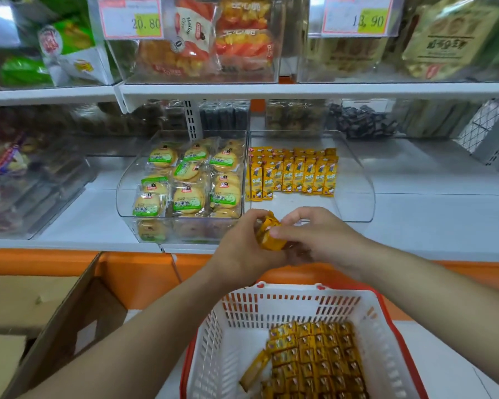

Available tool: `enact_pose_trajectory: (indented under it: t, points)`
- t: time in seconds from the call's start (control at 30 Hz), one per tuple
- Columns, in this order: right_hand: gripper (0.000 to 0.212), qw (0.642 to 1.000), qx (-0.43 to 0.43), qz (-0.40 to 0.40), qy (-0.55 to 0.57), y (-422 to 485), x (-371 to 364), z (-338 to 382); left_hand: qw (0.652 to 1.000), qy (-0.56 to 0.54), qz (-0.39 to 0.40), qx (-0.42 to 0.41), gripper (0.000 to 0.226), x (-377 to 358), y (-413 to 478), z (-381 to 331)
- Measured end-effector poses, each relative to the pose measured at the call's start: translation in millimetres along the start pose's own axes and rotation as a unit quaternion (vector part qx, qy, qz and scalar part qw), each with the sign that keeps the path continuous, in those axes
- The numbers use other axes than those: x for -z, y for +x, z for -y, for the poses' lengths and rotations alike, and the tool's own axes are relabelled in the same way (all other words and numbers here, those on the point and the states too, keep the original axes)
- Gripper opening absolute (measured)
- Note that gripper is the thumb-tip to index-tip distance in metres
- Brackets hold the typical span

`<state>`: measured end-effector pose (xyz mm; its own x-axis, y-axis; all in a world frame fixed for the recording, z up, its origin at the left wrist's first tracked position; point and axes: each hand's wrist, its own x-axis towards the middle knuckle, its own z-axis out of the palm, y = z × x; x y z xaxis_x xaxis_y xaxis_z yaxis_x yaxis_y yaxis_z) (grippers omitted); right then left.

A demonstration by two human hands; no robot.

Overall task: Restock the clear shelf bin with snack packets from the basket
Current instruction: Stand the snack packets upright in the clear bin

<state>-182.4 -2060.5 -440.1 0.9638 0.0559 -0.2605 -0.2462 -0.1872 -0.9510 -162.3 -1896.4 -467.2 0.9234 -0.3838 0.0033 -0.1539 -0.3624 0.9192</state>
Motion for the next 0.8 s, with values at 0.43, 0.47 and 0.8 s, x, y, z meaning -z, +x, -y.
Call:
enact_pose_trajectory:
  t: [0.43,0.47,0.8]
  points:
    - [0.026,0.993,0.052,0.03,0.1,4,32,1,0.988,-0.122,0.054,0.071,0.058,27,8,2]
    - [0.02,0.994,0.056,0.027,0.086,4,30,1,0.99,-0.114,0.048,0.07,0.053,28,8,2]
    - [0.023,0.988,0.059,0.132,0.044,2,11,1,0.98,-0.182,-0.056,0.056,0.046,38,9,2]
